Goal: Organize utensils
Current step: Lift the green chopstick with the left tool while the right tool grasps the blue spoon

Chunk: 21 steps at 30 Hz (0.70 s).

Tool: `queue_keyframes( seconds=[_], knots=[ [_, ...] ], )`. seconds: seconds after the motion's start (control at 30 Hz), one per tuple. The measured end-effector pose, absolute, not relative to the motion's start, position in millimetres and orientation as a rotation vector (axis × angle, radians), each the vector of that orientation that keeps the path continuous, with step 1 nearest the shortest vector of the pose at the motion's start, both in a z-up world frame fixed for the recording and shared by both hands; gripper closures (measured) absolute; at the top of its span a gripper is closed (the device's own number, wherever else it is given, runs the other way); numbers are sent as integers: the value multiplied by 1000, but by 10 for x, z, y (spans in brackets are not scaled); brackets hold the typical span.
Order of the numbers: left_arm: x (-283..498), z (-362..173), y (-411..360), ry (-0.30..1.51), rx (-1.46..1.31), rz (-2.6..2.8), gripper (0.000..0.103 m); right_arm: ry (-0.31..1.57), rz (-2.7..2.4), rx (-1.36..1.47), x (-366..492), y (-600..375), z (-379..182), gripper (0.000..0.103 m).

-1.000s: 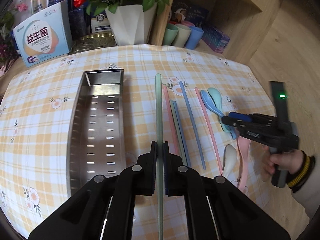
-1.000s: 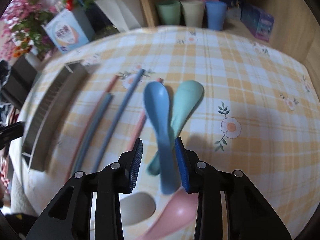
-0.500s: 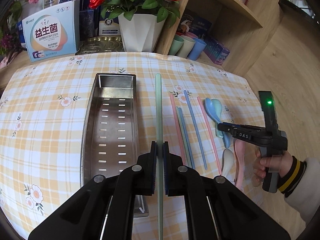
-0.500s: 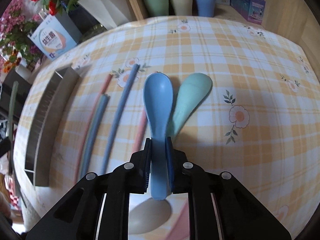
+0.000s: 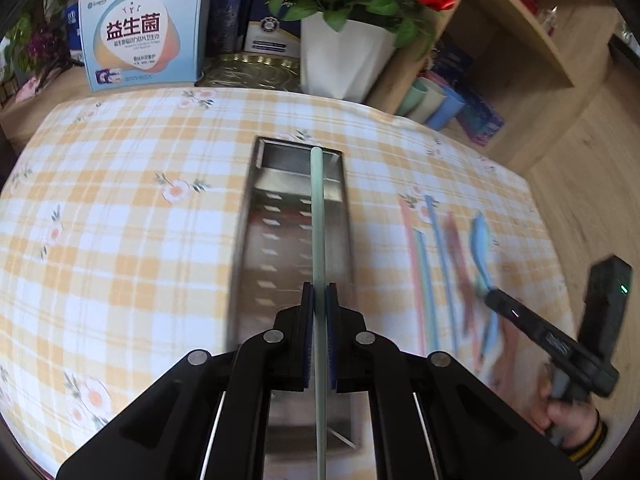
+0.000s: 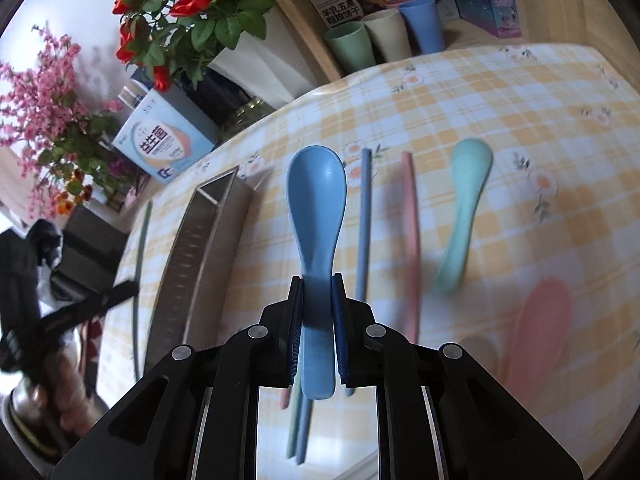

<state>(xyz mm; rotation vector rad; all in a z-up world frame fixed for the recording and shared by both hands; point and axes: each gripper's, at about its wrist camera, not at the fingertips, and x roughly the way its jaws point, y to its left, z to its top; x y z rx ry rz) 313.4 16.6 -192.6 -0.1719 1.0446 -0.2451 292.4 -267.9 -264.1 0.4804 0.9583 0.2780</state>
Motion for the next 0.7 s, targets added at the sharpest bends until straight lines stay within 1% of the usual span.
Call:
queue_keyframes(
  seconds=[0.27, 0.7],
  knots=[
    [3631, -2250, 106, 1166, -157, -233, 97, 939, 252, 500, 2907, -2822, -2612, 89],
    [3788, -2517, -168, 1226, -94, -252, 97, 947, 217, 549, 2857, -3060, -2720, 89]
  ],
)
